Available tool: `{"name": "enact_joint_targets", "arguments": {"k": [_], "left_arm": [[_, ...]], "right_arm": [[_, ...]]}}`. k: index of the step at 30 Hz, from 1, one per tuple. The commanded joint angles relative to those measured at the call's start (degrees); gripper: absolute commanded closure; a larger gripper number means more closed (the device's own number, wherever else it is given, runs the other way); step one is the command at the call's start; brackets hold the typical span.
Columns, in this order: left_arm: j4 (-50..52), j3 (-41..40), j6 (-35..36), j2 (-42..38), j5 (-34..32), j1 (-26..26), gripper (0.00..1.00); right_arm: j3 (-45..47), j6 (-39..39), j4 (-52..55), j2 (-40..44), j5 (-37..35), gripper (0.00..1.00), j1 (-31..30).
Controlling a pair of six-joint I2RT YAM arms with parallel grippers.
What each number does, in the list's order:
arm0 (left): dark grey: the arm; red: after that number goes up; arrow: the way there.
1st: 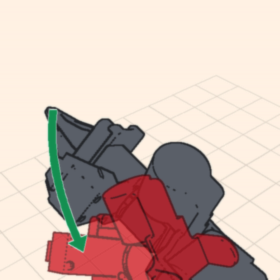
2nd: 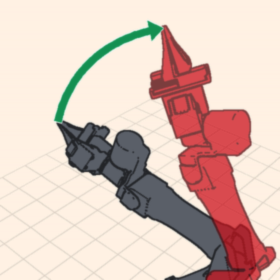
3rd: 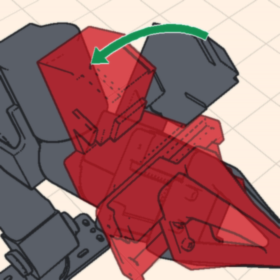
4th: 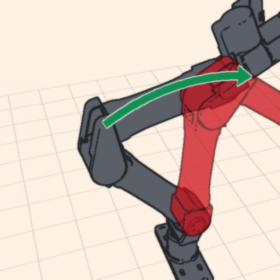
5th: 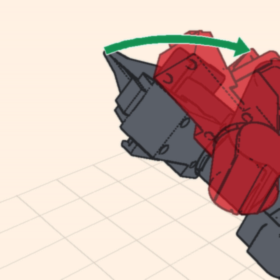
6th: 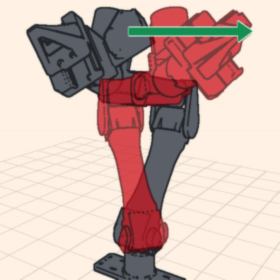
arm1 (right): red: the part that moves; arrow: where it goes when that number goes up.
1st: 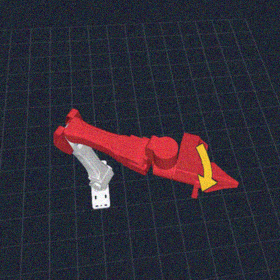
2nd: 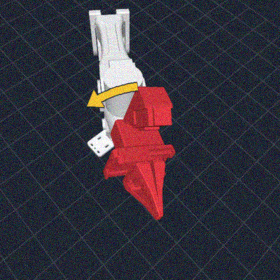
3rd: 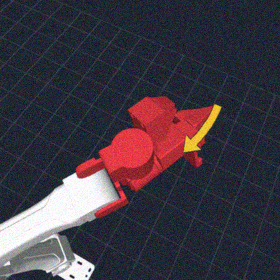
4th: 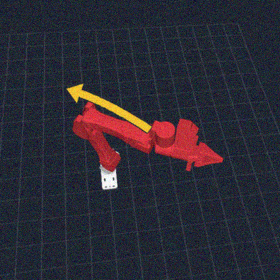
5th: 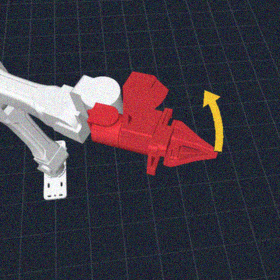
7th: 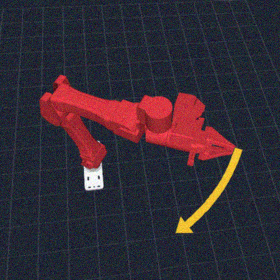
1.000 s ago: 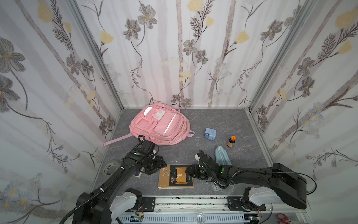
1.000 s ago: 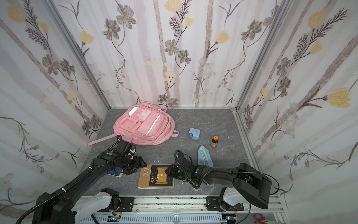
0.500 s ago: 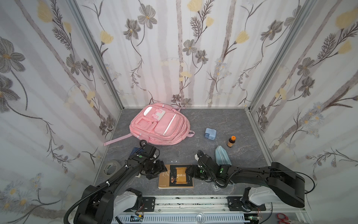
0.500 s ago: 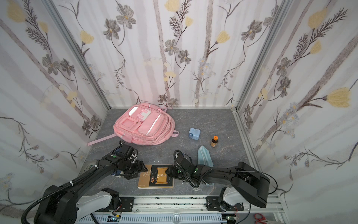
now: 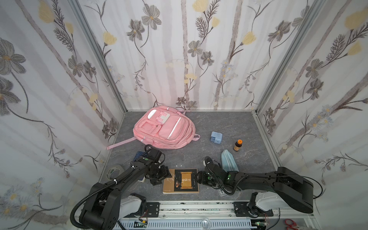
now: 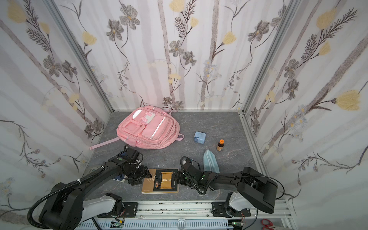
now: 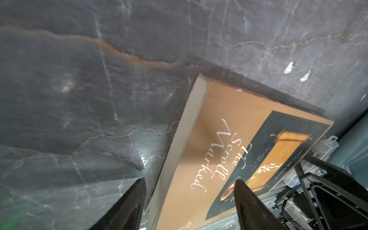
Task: Pack books, pencil case, and school supplies into a backpack
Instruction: Pick up the book from the bottom-center of the table.
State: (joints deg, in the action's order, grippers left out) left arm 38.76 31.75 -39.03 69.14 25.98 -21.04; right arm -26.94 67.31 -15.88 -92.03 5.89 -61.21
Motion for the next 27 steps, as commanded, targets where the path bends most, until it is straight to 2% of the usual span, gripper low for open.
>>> {"name": "enact_joint_targets", "arguments": {"k": [1,5,11,12,13,14,15,16,19,25,27], "left_arm": [[-0.6,-0.2,0.0,0.8,0.3,0.0,0.27],[-0.6,-1.1,0.0,2.8,0.3,-0.1,0.27],[-0.6,-1.2,0.0,4.3,0.3,-0.1,0.27],[-0.6,-1.3,0.0,3.6,0.3,-0.1,0.26],[-8.5,-1.4,0.0,3.3,0.3,-0.1,0.3],[-8.0,-1.4,0.0,3.3,-2.0,-0.1,0.3],[-7.9,-1.5,2.8,1.8,-0.8,-0.1,0.29],[-7.8,-1.5,-2.6,1.5,-1.0,-0.1,0.3],[-7.6,-1.4,-2.7,1.3,-1.6,-0.1,0.29],[-7.2,-1.3,-2.6,1.2,-2.1,-0.1,0.29],[-7.1,-1.3,-2.5,1.0,-2.1,-0.1,0.3]], "right_arm": [[-0.9,-0.8,-6.7,-4.1,4.4,0.45,-0.3],[-1.2,-1.8,-9.5,-6.0,6.7,0.46,-0.4],[1.0,-2.4,-14.5,-2.2,6.7,0.52,-0.4],[0.8,-3.5,-15.1,-1.4,7.1,0.53,-0.3],[0.5,-4.4,-15.3,-0.9,7.7,0.55,-0.2],[0.3,-5.5,-15.5,-0.4,8.7,0.57,-0.2],[0.1,-6.5,-16.2,-0.1,9.8,0.59,0.0],[0.1,-6.9,-16.9,0.0,10.9,0.62,0.0],[1.0,-6.9,-21.3,0.1,15.1,0.73,0.1],[4.1,-4.8,-30.7,0.2,20.7,0.73,0.0],[4.2,-4.8,-29.7,0.1,20.6,0.73,0.0]]}}
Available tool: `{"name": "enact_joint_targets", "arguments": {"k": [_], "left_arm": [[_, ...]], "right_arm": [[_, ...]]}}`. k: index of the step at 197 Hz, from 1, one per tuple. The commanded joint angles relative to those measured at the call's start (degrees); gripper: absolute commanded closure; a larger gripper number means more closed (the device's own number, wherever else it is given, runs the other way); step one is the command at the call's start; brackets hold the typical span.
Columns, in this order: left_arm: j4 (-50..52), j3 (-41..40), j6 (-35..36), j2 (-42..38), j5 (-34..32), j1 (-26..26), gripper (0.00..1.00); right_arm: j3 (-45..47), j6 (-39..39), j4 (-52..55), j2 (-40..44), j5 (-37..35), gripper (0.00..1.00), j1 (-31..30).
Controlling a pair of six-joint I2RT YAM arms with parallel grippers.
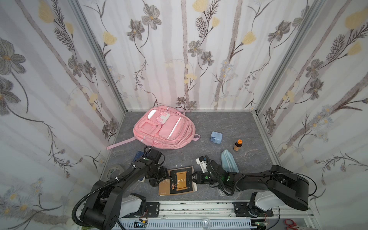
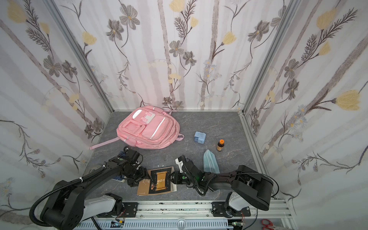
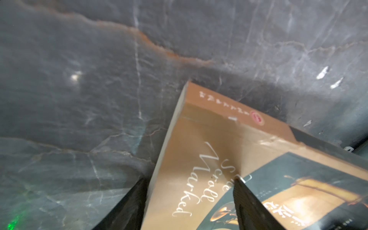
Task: Pack books, pencil case, and school supplies into a backpack
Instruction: Pick up the book from the bottom-center of the table.
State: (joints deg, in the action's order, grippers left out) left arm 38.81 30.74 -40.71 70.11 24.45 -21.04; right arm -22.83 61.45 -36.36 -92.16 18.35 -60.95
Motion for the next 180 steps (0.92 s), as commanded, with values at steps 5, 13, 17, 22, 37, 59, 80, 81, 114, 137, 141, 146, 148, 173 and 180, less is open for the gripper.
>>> {"name": "enact_joint_targets", "arguments": {"k": [5,13,17,22,37,59,80,81,114,137,141,146,148,173,180], "left_arm": [[-6.9,-0.1,-0.6,-0.3,-0.7,-0.1,0.29],[-6.4,0.1,-0.5,-1.0,-1.2,-0.1,0.3],[-6.1,0.4,-0.3,-1.5,-1.7,-0.1,0.29],[-5.7,0.6,-0.1,-2.5,-2.4,-0.1,0.29],[-3.7,2.0,0.4,-6.9,-5.3,0.0,0.25],[-1.0,6.0,3.3,-16.0,-11.3,0.0,0.22],[-1.6,8.2,8.3,-24.9,-17.5,0.0,0.17],[-1.7,8.3,8.5,-25.1,-17.6,0.0,0.16],[-8.4,8.0,16.5,-39.7,-22.3,0.0,0.05],[-16.5,5.8,21.5,-47.5,-21.1,0.0,0.0],[-17.6,5.6,22.1,-48.4,-20.5,0.0,0.0],[-18.9,5.4,23.2,-49.2,-19.1,0.0,0.0],[-19.4,5.4,23.6,-49.4,-18.6,0.0,0.0],[-22.9,7.0,28.9,-48.3,-6.8,0.0,0.0],[-23.0,7.9,30.2,-47.3,-4.2,0.0,0.0]], "right_arm": [[0.1,1.0,-7.7,1.8,7.9,0.79,-0.2],[0.3,1.0,-7.1,2.6,7.5,0.8,-0.2],[0.3,1.0,-6.6,3.0,7.3,0.8,-0.2],[0.3,0.8,-5.4,3.7,6.8,0.81,-0.2],[-0.6,-1.0,1.4,6.8,4.2,0.87,-0.1],[-3.1,-6.1,12.7,12.7,-0.7,0.96,0.3],[-4.4,-11.2,17.2,18.5,-2.2,1.0,1.5],[-4.5,-11.5,17.5,18.8,-2.3,1.0,1.5],[-10.3,-23.7,28.8,27.7,-4.3,1.0,3.9],[-14.8,-35.3,35.5,33.0,-7.1,1.0,4.2],[-15.5,-37.7,36.3,34.1,-7.7,1.0,4.3],[-15.9,-40.3,36.6,35.4,-8.2,1.0,4.3],[-16.0,-40.9,36.6,35.7,-8.3,1.0,4.3],[-16.8,-52.2,36.1,43.2,-11.2,1.0,4.3],[-17.1,-54.9,35.7,45.1,-11.6,1.0,4.3]]}}
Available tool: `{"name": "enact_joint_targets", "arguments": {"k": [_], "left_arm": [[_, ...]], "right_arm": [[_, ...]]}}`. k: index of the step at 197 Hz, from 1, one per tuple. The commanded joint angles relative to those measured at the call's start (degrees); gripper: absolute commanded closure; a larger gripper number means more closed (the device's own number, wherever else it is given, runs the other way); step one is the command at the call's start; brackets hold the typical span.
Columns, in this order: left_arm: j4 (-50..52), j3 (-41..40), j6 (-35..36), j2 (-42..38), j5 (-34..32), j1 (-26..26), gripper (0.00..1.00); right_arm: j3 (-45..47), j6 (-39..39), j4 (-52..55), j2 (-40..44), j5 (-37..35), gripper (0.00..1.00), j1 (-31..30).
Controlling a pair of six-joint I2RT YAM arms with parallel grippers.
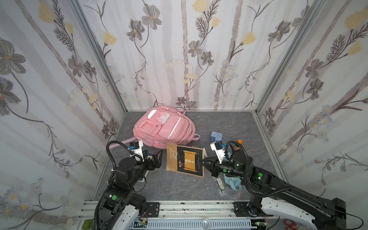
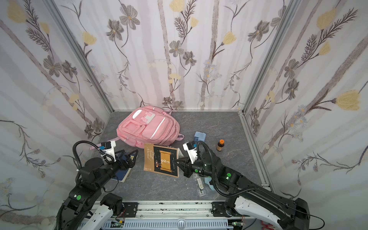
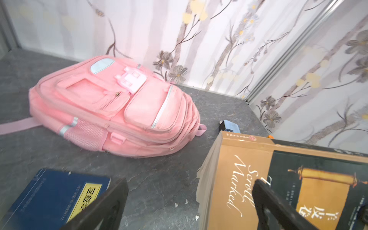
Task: Pack books, pencil case, and school supplies into a backpack
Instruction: Pick up the book from the bottom-center of the table.
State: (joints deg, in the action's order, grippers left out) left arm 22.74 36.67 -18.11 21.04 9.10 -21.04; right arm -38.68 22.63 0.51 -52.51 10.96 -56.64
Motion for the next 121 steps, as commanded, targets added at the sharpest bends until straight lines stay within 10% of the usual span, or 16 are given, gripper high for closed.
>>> {"name": "enact_joint_targets", "arguments": {"k": [1,121], "left_arm": [[-6.9,2.1,7.7,1.9,11.4,0.0,0.0],[-5.7,24.1,22.5,17.1,36.6,0.0,0.0]], "right_arm": [[-1.2,-16.6,-1.2,5.6,-4.3,1.0,0.0],[-22.0,-38.1,17.1,8.4,-1.9,1.0,-0.3]]}}
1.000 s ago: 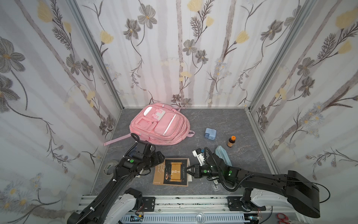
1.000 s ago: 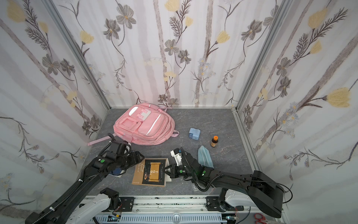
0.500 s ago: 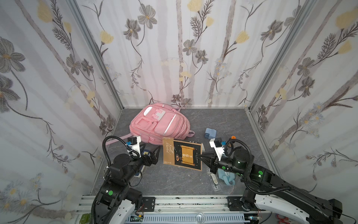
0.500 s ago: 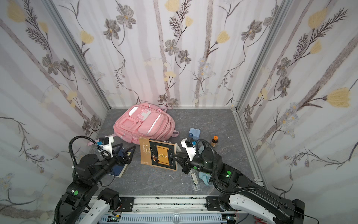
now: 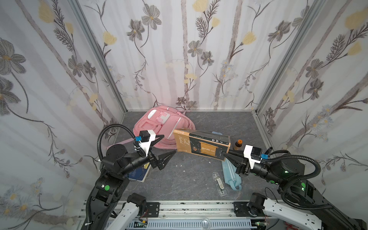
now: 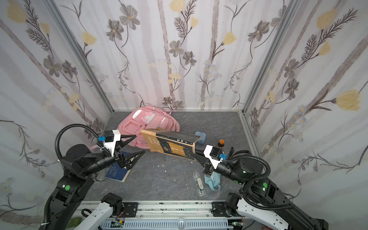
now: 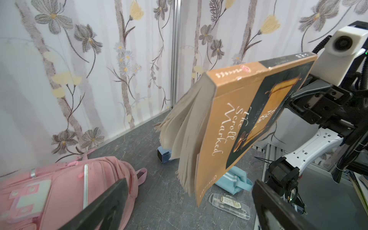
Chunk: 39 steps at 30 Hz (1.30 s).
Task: Pack books, pencil case, and school supplies into a backpack
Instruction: Pick up the book from the bottom-center of the table.
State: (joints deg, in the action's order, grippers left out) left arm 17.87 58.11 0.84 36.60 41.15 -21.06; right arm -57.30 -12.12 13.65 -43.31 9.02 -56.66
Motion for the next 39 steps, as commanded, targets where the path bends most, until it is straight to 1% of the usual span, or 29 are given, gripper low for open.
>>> {"name": "enact_joint_targets", "arguments": {"k": [1,4,10,14,17,18,19,20,24,25,29,30,31,33,35,37,39], "left_arm": [[-0.9,2.9,3.5,1.6,4.6,0.0,0.0],[0.8,6.1,4.7,3.9,5.3,0.1,0.0],[3.1,11.3,6.5,7.9,11.6,0.0,0.0],[6.1,14.9,6.9,10.9,18.1,0.0,0.07],[6.4,15.2,6.8,11.1,19.7,0.0,0.16],[6.3,15.0,6.8,11.1,19.5,0.1,0.21],[6.3,14.9,6.8,11.1,19.1,0.1,0.29],[6.5,14.9,6.8,11.2,18.8,0.1,0.31],[8.5,15.5,7.8,12.3,18.2,0.0,0.31],[8.5,15.7,7.9,12.5,18.3,0.1,0.34],[7.2,16.2,6.8,12.9,19.0,0.1,0.49],[6.3,16.2,6.0,12.9,19.3,0.1,0.54],[5.5,16.0,5.2,12.8,19.4,0.0,0.61],[4.2,15.7,4.3,12.7,20.1,0.1,0.7],[3.4,15.5,3.9,12.3,20.1,0.0,0.87],[2.1,15.0,3.2,11.6,20.1,0.0,1.0],[2.1,13.7,3.2,10.5,20.1,0.1,1.0]], "right_arm": [[-3.5,-3.4,4.2,-0.9,0.0,1.0,-0.3],[-5.7,-3.6,6.9,-0.9,-0.4,1.0,-0.5],[-7.9,-3.2,9.1,-1.4,0.7,1.0,-0.7],[-8.9,-2.5,9.3,-2.5,2.1,1.0,-0.7],[-9.3,-2.3,8.3,-3.0,3.1,1.0,-0.7],[-9.6,-2.5,8.2,-3.3,3.3,1.0,-0.7],[-9.9,-2.6,8.1,-3.7,3.5,1.0,-0.7],[-10.1,-2.8,8.0,-4.0,3.6,1.0,-0.7],[-11.1,-3.2,7.4,-5.1,4.9,1.0,-0.7],[-11.3,-3.3,7.3,-5.3,5.2,1.0,-0.7],[-12.0,-3.4,7.4,-6.0,5.3,1.0,-0.7],[-12.0,-3.4,7.1,-5.9,4.9,1.0,-0.7],[-11.9,-3.4,6.9,-5.9,4.4,1.0,-0.7],[-11.3,-3.3,5.7,-5.5,3.8,1.0,-0.7],[-10.7,-3.1,4.3,-5.0,3.1,1.0,-0.7],[-10.5,-2.6,3.0,-4.8,0.7,1.0,-0.7],[-10.6,-2.1,1.8,-4.9,-3.1,1.0,-0.7]]}}
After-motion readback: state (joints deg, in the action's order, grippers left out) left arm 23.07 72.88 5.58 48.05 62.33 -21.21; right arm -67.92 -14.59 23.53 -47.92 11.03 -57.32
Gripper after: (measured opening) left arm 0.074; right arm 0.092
